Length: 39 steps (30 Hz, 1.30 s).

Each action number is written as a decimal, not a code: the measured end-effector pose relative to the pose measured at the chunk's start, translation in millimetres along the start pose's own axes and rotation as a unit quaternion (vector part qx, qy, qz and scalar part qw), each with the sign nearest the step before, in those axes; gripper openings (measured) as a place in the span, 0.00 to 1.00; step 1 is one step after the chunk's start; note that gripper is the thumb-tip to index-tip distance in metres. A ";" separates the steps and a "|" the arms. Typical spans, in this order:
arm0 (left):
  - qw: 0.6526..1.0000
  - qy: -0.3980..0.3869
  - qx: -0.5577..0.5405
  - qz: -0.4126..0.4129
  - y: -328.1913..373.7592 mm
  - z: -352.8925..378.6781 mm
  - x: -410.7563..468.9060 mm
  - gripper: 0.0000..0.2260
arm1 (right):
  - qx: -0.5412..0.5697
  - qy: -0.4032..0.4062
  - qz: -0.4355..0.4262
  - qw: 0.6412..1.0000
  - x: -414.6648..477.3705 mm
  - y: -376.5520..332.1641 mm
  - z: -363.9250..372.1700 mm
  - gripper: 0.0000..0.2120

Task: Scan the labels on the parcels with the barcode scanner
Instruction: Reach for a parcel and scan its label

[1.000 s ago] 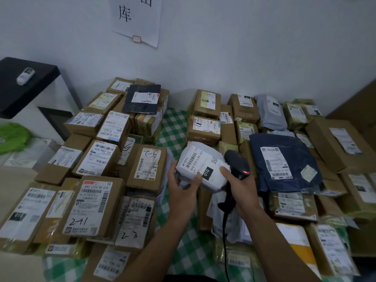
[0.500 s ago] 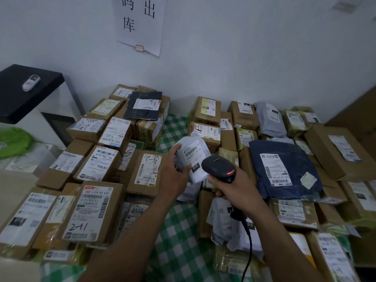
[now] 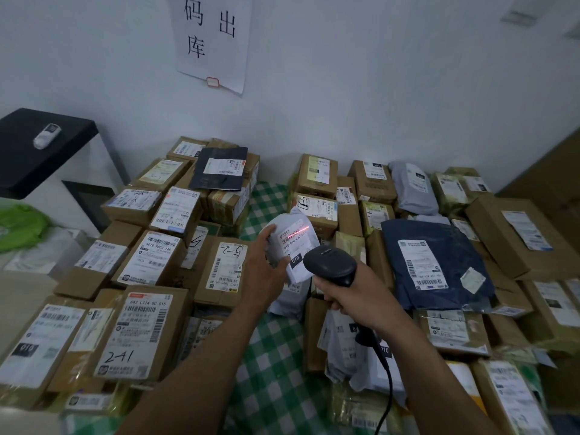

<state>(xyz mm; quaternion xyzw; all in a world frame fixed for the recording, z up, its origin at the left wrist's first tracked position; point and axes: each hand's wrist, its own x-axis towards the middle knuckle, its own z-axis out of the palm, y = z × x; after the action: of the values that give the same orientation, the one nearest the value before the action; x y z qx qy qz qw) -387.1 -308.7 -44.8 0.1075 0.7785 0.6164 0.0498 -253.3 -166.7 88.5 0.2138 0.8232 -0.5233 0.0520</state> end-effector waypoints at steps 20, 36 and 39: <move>0.995 -0.050 -0.066 -0.052 37.5 -29.0 3.0 0.41 | 0.019 0.021 -0.031 0.999 13.2 8.3 4.3 0.17; 0.900 -0.090 0.409 -0.123 -8.0 -91.4 38.3 0.33 | 0.033 -0.022 -0.060 0.997 36.7 7.9 36.6 0.26; 0.903 -0.103 0.411 -0.066 -18.3 -68.4 20.4 0.28 | 0.033 -0.017 -0.051 0.998 36.7 11.0 31.6 0.23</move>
<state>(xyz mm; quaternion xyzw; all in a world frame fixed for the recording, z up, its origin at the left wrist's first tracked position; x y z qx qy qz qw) -423.2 -372.9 -45.4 0.1302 0.9585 0.2223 0.1219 -286.4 -179.7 53.8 0.1639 0.8146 -0.5554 0.0321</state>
